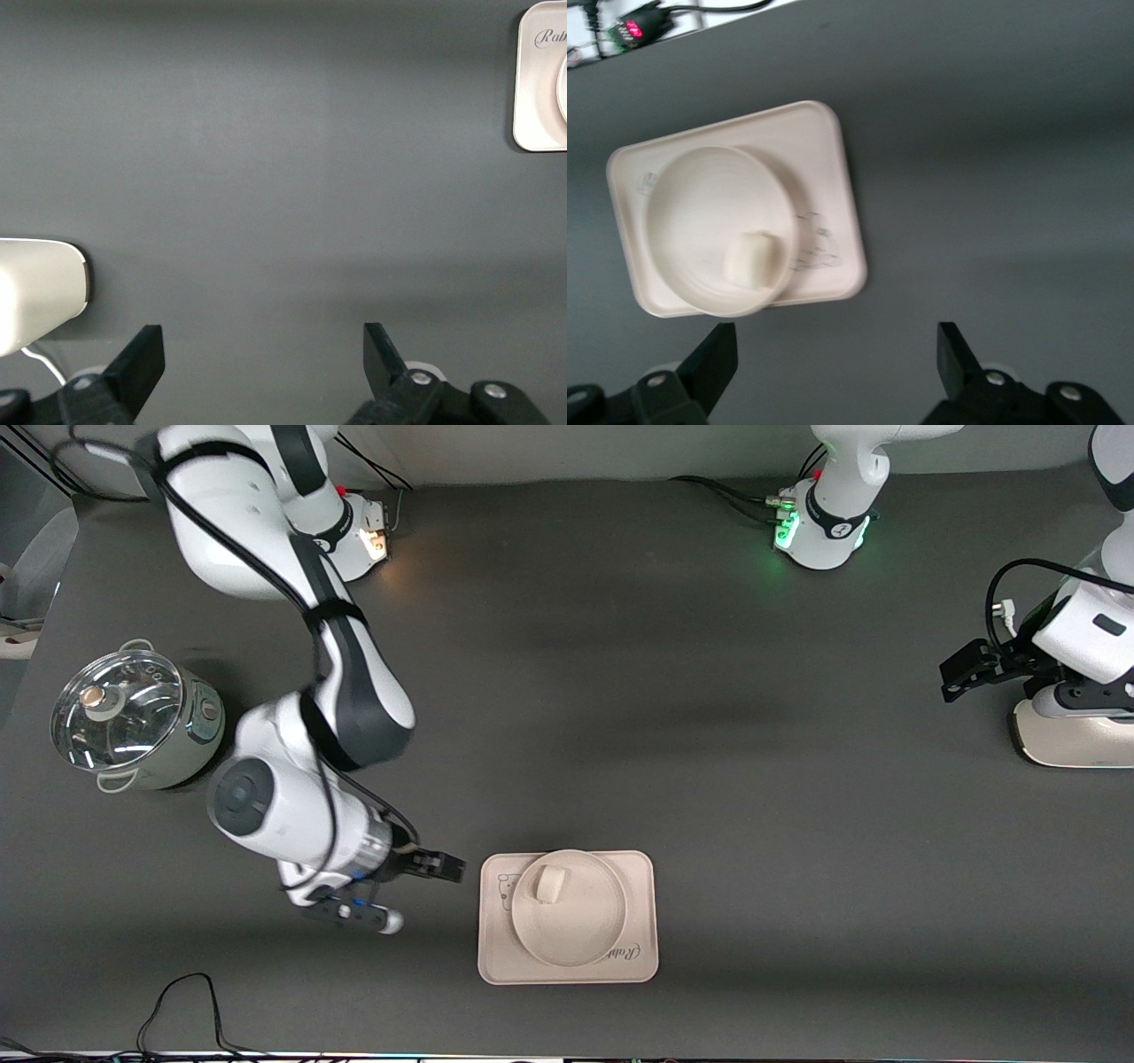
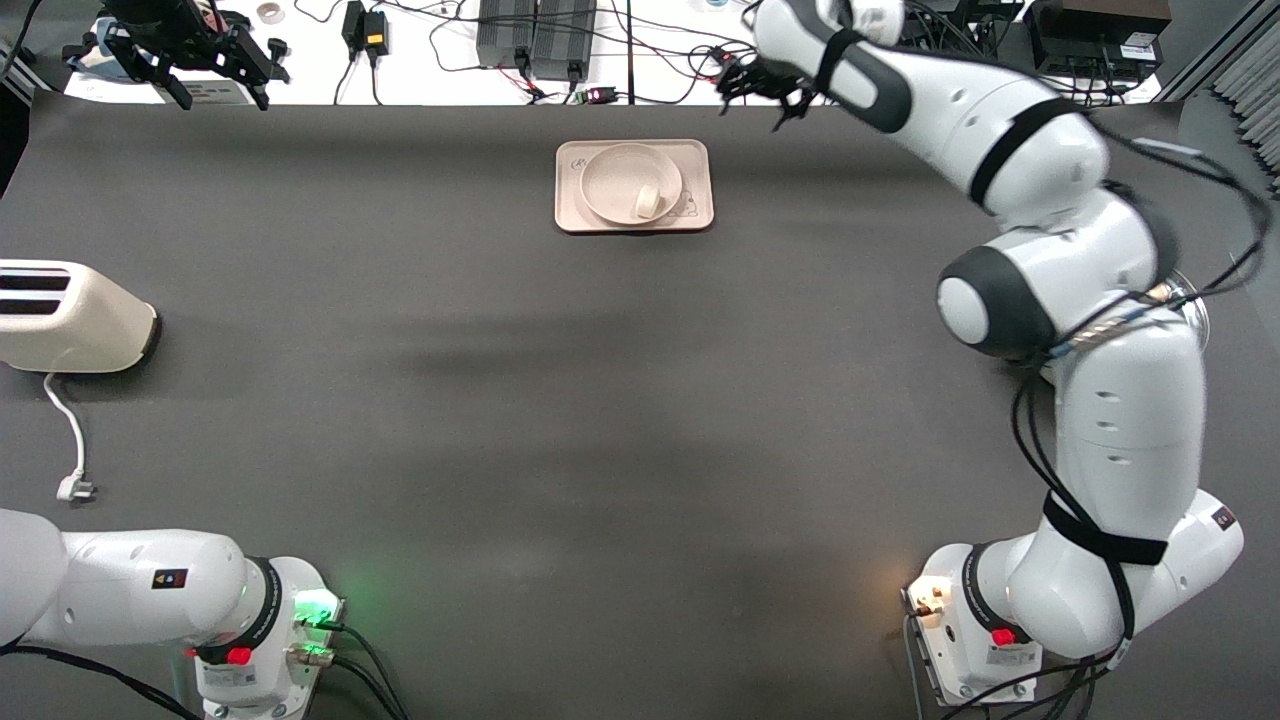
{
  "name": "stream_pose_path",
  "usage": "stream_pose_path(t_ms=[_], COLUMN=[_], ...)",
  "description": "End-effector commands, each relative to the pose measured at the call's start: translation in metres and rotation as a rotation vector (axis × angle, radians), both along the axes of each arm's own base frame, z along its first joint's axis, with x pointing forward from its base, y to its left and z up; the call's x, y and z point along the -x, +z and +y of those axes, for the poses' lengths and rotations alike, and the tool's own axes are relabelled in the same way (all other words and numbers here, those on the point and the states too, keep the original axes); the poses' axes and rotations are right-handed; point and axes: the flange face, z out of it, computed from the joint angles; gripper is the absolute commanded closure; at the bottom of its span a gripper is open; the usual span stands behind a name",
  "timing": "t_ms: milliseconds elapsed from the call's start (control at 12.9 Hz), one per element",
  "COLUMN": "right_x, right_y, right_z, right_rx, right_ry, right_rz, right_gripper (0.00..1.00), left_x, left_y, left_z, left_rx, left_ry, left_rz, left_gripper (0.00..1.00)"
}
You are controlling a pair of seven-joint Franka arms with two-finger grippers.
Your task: Place bun in plate and plate on tray
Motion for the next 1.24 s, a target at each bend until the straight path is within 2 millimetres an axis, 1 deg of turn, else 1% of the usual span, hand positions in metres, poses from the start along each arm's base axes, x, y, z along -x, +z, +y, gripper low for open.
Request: stream_pose_path(t_ms=[0, 77, 155, 387, 464, 619, 696, 773, 851, 928, 1006, 1083, 1160], right_x=[0.052, 0.064, 0.074, 0.097, 0.100, 0.099, 0.103, 0.113, 0.125, 0.135, 0.148, 0.155, 0.157], right_y=[0.056, 0.071, 0.084, 0.107, 0.109, 0.106, 0.108, 0.112, 0.118, 0.127, 0.134, 0.139, 0.141], right_z=[-0.044, -0.060, -0.071, -0.095, -0.106, -0.119, -0.132, -0.155, -0.173, -0.197, -0.204, -0.212, -0.215], right_rx=[0.078, 0.079, 0.088, 0.154, 0.169, 0.201, 0.198, 0.190, 0.186, 0.178, 0.172, 0.173, 0.174], right_ry=[0.062, 0.047, 0.042, 0.047, 0.038, 0.052, 0.068, 0.081, 0.114, 0.125, 0.147, 0.143, 0.141], right_rz=[0.028, 0.025, 0.016, -0.007, -0.009, -0.008, -0.003, 0.002, 0.000, -0.006, -0.014, -0.009, 0.015], right_gripper=[0.00, 0.00, 0.00, 0.00, 0.00, 0.00, 0.00, 0.00, 0.00, 0.00, 0.00, 0.00, 0.00], left_x=[-0.001, -0.001, -0.001, 0.000, 0.000, 0.000, 0.000, -0.001, -0.001, 0.000, 0.000, -0.001, -0.001], left_y=[0.004, 0.004, 0.004, 0.003, 0.003, 0.003, 0.003, 0.004, 0.004, 0.004, 0.004, 0.004, 0.004], left_z=[0.002, 0.001, 0.001, 0.001, 0.002, 0.002, 0.002, 0.002, 0.002, 0.001, 0.001, 0.001, 0.002], left_rx=[0.004, 0.004, 0.003, 0.004, 0.004, 0.004, 0.004, 0.004, 0.004, 0.003, 0.004, 0.004, 0.004], left_ry=[-0.001, -0.001, -0.001, 0.001, 0.002, 0.002, 0.002, 0.002, 0.002, 0.001, 0.001, 0.001, 0.002], left_rz=[0.000, 0.002, 0.003, 0.006, 0.008, 0.006, 0.006, 0.005, 0.005, 0.004, 0.005, 0.003, 0.000], left_gripper=[0.00, 0.00, 0.00, 0.00, 0.00, 0.00, 0.00, 0.00, 0.00, 0.00, 0.00, 0.00, 0.00])
